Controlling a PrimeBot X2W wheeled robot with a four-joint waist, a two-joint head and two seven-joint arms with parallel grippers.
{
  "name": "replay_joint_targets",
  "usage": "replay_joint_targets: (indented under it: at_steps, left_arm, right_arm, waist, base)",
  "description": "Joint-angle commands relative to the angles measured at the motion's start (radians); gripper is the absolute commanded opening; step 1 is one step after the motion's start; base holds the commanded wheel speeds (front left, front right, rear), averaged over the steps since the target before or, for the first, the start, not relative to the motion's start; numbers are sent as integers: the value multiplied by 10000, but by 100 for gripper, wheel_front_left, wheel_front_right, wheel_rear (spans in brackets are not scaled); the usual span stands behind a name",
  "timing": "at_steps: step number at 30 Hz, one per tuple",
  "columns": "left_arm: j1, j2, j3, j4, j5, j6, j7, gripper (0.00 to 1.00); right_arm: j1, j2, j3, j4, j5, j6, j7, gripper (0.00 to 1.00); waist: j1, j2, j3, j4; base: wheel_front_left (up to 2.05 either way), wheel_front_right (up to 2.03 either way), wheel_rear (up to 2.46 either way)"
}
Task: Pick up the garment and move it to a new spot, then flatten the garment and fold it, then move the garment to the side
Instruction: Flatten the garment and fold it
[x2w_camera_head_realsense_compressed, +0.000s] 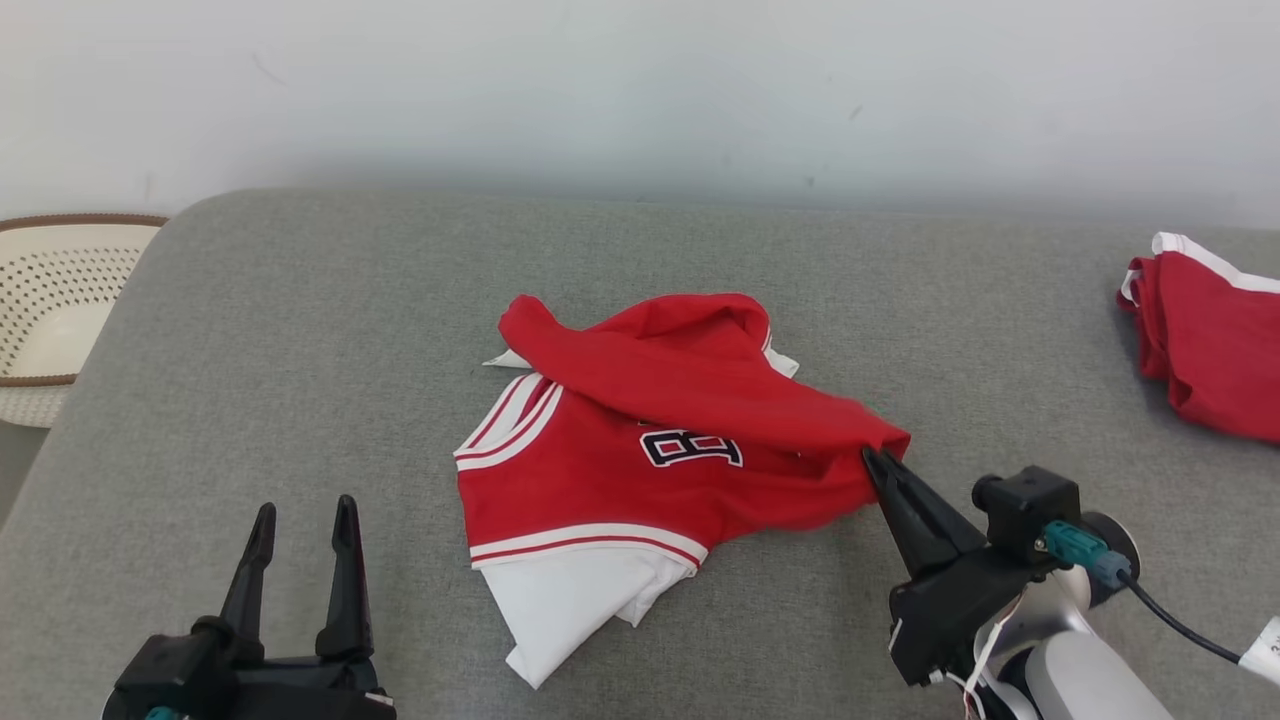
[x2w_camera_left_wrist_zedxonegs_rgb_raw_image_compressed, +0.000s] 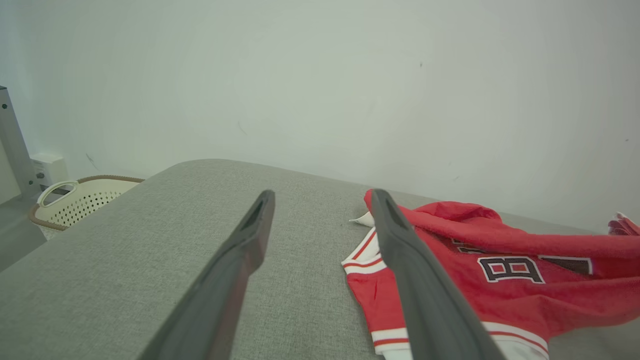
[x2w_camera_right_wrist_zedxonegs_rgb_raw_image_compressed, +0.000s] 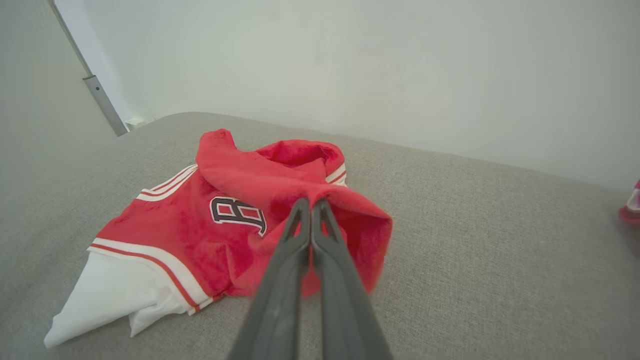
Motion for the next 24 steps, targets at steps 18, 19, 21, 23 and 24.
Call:
replay_joint_targets:
  at_steps: [18,19,21,23,24]
  left_arm:
    - [74,6,4,92,-47,-33,-33,100]
    - [81,7,-4,94,-50,-34,-33,100]
    - [97,7,1,98,-54,-46,-33,100]
    - [115,4,2,87,-55,-65,-33,100]
    - [121,6,10,82,-55,-69,-33,100]
  right_arm:
    - [674,-270,945,-685,1617,-6,191,100]
    - [712,-286,884,-751,1748,-6,108,100]
    - [697,-463,729,-900,1788,-6,-73,100]
    - [700,-520,381,-1008,1735,-6,-332,100]
    - [709,-515,190,-1032,1693,-6,-427,100]
  waist:
    - [0,0,-23,-391]
    - [0,0,-37,-401]
    - [0,0,-61,-414]
    - [0,0,-76,-422]
    - [0,0,-80,-424]
  base:
    - [0,0,0]
    - [0,0,0]
    - [0,0,0]
    - [0,0,0]
    - [0,0,0]
